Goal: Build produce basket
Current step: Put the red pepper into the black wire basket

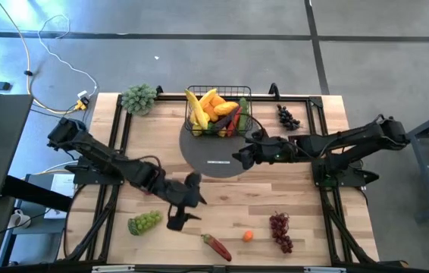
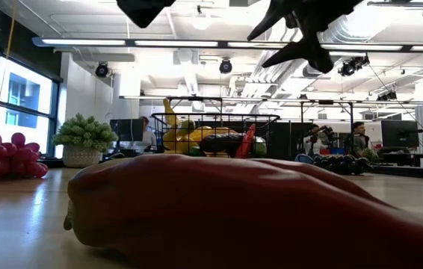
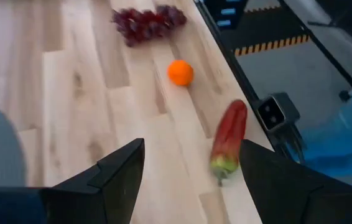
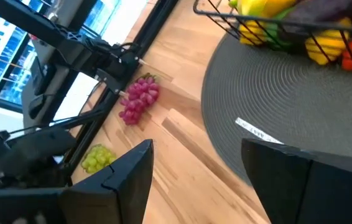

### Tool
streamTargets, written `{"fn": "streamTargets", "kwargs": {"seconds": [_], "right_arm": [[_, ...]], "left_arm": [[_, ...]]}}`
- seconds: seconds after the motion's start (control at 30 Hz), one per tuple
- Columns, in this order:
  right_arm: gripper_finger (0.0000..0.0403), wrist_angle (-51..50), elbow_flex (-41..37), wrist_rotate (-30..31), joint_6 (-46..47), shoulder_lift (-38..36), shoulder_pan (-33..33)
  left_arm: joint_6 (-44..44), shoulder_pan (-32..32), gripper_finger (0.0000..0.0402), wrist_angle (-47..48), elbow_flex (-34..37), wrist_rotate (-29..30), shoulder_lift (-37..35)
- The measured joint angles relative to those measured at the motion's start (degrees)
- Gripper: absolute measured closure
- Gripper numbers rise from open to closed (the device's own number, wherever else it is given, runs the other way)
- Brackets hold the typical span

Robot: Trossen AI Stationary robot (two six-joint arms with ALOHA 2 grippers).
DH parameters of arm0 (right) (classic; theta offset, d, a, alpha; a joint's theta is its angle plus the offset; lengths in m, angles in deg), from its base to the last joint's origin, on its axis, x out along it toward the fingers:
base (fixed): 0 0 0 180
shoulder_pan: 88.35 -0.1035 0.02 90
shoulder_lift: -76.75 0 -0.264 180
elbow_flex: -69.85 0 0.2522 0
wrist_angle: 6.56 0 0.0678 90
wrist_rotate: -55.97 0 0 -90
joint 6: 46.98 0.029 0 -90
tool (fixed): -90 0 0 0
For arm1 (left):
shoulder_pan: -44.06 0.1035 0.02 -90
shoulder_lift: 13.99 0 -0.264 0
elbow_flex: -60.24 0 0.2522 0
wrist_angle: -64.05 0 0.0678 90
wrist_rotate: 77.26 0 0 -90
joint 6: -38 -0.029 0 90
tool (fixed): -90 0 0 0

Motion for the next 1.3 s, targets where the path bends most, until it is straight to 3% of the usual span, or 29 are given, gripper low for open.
{"fn": "streamTargets", "kwargs": {"seconds": [0.37,0.57,0.73,1.3], "right_arm": [[0.0179,-4.62,0.00,2.93,3.99,0.02,-3.49],[0.0179,-6.45,0.00,3.37,5.34,0.02,-3.96],[0.0179,-7.45,0.00,3.57,5.34,0.04,-3.98],[0.0179,-9.14,0.00,3.52,6.83,0.04,-3.98]], "left_arm": [[-4.52,-3.39,0.0154,-8.40,-0.04,-0.12,11.34],[-4.96,-3.61,0.0154,-13.97,-0.04,-4.72,16.87],[-4.92,-3.92,0.0154,-17.69,-0.04,-5.22,20.84],[-6.88,-6.20,0.0154,-22.40,-0.08,-7.20,25.00]]}}
